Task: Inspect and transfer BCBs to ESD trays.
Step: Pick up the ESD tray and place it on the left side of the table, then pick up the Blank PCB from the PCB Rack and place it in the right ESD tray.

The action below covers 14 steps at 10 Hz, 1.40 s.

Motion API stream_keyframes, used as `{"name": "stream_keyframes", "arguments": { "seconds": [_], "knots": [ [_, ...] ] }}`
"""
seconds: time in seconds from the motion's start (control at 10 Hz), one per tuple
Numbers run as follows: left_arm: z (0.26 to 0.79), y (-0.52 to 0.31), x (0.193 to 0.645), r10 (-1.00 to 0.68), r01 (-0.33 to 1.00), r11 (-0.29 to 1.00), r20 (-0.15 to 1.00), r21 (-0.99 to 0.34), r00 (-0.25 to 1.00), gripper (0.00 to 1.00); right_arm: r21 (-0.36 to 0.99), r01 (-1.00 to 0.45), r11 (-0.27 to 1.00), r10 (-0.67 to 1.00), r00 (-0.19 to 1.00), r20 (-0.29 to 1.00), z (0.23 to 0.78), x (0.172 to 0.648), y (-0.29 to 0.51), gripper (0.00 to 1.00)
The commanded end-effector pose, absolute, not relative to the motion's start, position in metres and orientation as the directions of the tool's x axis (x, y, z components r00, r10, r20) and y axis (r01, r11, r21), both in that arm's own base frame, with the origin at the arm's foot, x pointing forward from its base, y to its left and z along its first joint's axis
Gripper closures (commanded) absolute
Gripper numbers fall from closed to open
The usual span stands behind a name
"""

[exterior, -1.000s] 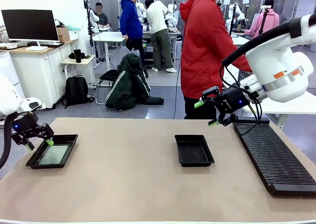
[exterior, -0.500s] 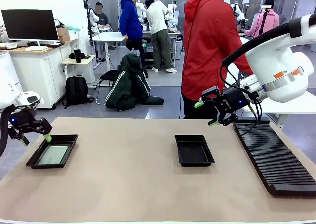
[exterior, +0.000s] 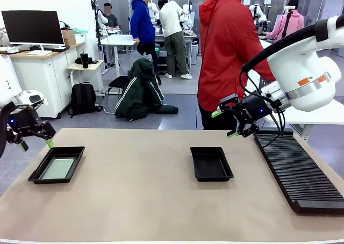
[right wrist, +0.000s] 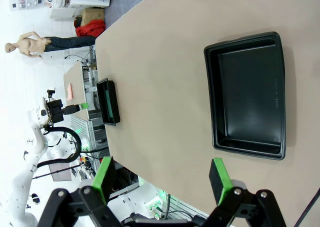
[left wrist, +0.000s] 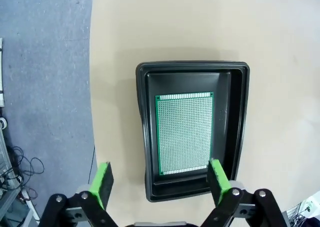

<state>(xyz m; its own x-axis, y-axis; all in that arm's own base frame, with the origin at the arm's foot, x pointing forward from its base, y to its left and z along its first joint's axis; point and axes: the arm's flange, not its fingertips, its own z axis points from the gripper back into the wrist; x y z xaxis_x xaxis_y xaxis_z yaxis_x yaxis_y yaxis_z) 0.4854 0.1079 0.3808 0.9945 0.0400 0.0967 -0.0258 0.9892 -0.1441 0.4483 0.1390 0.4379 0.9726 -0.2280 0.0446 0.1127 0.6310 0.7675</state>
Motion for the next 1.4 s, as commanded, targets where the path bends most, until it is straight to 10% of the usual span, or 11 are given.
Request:
{"name": "stream_keyframes", "arguments": {
  "seconds": [0.0, 1.3],
  "knots": [
    [0.3747, 0.1106, 0.4859, 0.042, -0.028, 0.989, 0.097, -0.146, 0.994, 0.00, 0.766, 0.114, 0.633, -0.228, 0.973, 0.044, 0.4387, 0.4485, 0.1389, 0.00],
    [0.3747, 0.1106, 0.4859, 0.042, -0.028, 0.989, 0.097, -0.146, 0.994, 0.00, 0.766, 0.114, 0.633, -0.228, 0.973, 0.044, 0.4387, 0.4485, 0.1389, 0.00]
  ]
}}
